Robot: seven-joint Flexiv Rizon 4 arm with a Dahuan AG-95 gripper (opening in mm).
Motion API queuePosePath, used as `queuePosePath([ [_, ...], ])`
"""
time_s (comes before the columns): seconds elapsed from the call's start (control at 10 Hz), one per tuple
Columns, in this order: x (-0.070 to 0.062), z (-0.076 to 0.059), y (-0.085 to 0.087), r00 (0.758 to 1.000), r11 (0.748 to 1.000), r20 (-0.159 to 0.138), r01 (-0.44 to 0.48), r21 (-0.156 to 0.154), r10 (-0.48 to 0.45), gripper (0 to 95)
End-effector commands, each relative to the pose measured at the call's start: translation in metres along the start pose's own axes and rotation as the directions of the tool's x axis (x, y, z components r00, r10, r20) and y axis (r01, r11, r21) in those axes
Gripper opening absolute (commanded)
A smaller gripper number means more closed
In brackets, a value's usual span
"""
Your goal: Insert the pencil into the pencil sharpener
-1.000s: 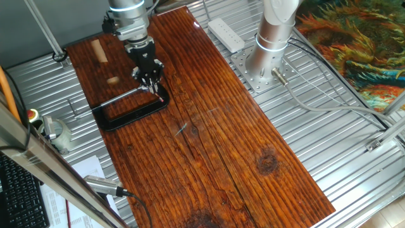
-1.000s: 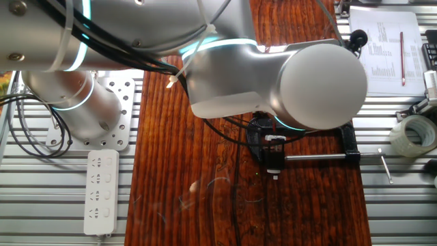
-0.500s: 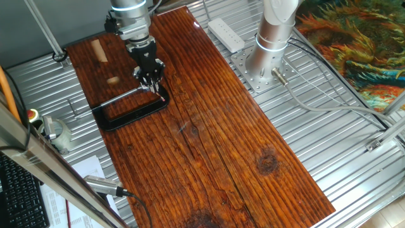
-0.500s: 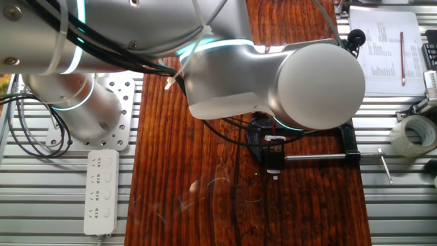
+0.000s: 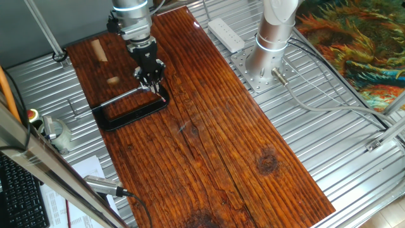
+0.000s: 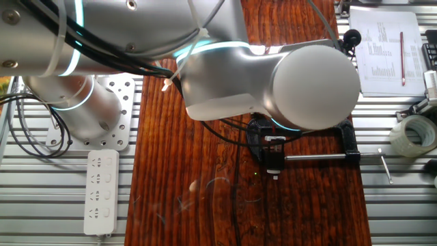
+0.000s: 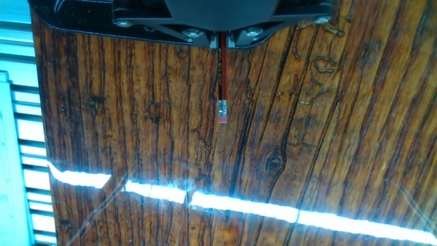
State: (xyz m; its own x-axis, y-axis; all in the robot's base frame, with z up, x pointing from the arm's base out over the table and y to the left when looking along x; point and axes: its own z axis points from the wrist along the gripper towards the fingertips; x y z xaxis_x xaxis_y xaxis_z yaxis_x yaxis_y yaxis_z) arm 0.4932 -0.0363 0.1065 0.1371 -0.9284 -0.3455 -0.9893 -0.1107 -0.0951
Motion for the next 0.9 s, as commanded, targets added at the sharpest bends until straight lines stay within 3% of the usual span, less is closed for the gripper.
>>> queuePosePath([
  [0.1, 0.000, -0.001, -0.001, 1.000, 1.000, 0.002, -0.005, -0.007, 0.005, 0.0],
  [0.2, -0.001, -0.002, -0.003, 1.000, 1.000, 0.000, -0.003, -0.011, 0.003, 0.0],
  [0.3, -0.002, -0.003, -0.005, 1.000, 1.000, -0.006, -0.003, -0.015, 0.002, 19.0],
  [0.5, -0.003, -0.004, -0.006, 1.000, 1.000, -0.017, 0.004, -0.018, -0.004, 19.0],
  [0.9, -0.008, -0.007, -0.015, 1.000, 0.999, -0.010, -0.028, -0.021, 0.028, 19.0],
])
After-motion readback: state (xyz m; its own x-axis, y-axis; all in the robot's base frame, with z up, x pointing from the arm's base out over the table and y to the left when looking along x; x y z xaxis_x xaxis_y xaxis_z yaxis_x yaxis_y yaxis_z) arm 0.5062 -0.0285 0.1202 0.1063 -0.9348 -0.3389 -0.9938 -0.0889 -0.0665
